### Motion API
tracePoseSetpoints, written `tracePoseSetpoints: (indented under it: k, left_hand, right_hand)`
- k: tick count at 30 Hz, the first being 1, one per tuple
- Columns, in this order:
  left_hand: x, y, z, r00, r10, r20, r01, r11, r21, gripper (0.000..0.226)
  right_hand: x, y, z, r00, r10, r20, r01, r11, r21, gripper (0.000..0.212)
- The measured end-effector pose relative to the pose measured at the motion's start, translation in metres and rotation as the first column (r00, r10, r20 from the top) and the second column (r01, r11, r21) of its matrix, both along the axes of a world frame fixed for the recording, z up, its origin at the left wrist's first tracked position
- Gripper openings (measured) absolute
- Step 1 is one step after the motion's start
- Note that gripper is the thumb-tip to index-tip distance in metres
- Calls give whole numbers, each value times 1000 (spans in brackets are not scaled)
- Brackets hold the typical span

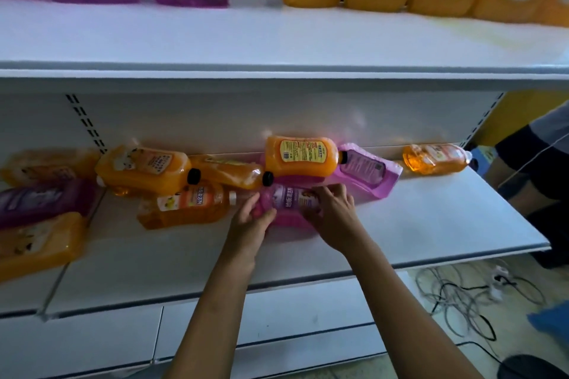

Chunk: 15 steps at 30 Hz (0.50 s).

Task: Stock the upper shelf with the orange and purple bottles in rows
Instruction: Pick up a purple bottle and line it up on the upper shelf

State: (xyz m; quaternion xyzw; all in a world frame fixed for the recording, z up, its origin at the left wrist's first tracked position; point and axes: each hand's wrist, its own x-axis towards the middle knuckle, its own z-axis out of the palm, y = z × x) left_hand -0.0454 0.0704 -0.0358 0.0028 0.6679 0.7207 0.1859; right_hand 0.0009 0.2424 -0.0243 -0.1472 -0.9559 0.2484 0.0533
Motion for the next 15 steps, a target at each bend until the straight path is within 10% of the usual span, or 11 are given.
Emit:
tracePoseSetpoints:
  k: [15]
  left_hand:
    - [19, 19, 7, 981, 186, -56, -180, 978, 107, 37]
  right_hand:
    - [35, 6, -2, 965, 229, -125, -261, 832, -490, 78]
